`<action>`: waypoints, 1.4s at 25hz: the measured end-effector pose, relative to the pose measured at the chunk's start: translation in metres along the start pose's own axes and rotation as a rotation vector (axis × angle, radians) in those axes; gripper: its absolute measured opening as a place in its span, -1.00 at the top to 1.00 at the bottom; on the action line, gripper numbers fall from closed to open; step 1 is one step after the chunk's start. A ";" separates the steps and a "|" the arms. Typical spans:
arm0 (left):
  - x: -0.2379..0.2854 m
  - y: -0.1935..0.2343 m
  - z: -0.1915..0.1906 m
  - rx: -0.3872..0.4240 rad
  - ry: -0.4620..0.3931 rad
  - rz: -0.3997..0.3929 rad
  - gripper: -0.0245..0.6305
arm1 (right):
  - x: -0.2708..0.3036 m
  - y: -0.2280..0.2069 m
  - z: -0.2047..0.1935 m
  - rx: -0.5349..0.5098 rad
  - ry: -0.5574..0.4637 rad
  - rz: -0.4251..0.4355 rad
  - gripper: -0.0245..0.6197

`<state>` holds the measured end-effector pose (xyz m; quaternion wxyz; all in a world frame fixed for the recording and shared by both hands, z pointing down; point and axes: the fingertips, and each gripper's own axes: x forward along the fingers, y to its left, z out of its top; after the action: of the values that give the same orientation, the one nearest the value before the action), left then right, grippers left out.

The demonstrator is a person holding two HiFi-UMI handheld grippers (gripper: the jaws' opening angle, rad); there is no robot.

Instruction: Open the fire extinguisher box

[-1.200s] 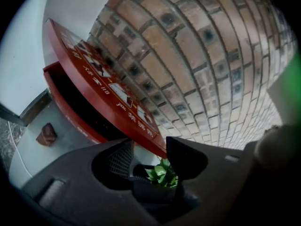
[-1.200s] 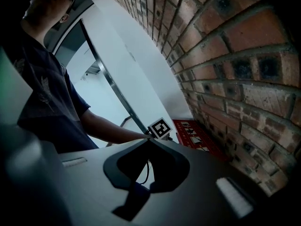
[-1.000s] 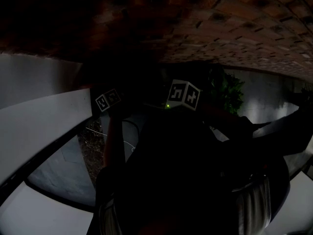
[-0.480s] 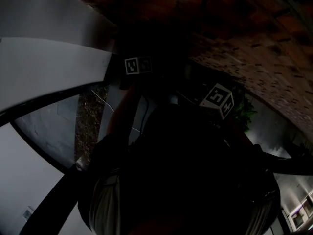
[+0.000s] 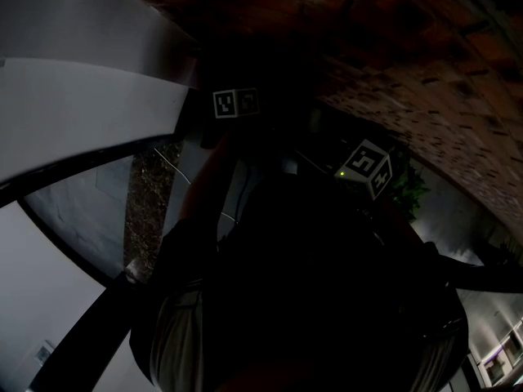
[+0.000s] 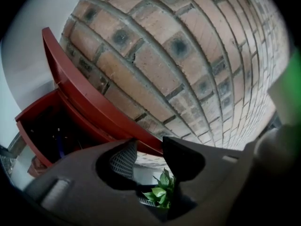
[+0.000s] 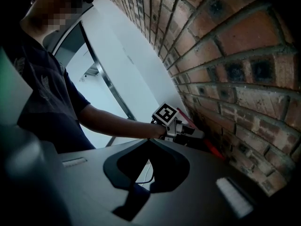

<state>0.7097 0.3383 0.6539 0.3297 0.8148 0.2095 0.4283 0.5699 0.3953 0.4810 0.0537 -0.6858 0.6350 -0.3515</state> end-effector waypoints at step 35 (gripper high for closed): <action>0.032 -0.015 0.040 0.099 -0.096 -0.065 0.38 | -0.031 -0.039 -0.006 0.135 -0.098 -0.084 0.92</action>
<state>0.7598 0.3542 0.6449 0.3121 0.8425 0.2406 0.3672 0.6005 0.4333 0.4927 0.1159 -0.7231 0.5772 -0.3614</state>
